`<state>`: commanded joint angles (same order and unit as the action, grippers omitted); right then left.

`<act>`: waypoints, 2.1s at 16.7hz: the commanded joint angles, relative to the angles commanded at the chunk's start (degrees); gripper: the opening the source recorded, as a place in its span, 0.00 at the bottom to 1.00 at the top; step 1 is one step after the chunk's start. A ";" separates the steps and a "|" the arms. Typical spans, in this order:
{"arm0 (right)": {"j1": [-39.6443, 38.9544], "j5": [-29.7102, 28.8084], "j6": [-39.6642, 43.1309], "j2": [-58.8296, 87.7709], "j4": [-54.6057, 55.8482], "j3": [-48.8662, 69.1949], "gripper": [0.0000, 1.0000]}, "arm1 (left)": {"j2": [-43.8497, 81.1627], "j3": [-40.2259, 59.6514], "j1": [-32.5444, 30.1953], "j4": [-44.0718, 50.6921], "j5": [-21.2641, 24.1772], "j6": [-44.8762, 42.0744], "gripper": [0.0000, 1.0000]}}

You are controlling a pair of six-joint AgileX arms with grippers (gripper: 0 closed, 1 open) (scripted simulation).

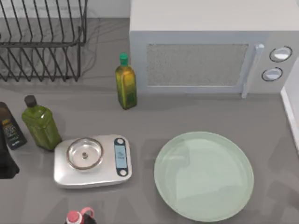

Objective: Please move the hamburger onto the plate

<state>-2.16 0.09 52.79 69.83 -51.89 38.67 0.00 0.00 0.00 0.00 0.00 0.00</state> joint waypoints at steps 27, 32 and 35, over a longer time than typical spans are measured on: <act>-0.39 -0.01 4.85 18.16 18.51 -7.36 0.85 | 0.00 0.00 0.00 0.00 0.00 0.00 1.00; -0.39 -0.01 4.85 18.16 18.51 -7.36 0.47 | 0.00 0.00 0.00 0.00 0.00 0.00 1.00; -0.39 -0.01 4.85 18.16 18.51 -7.36 0.25 | 0.00 0.00 0.00 0.00 0.00 0.00 1.00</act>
<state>-2.56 0.08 57.64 88.00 -33.39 31.31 0.00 0.00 0.00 0.00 0.00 0.00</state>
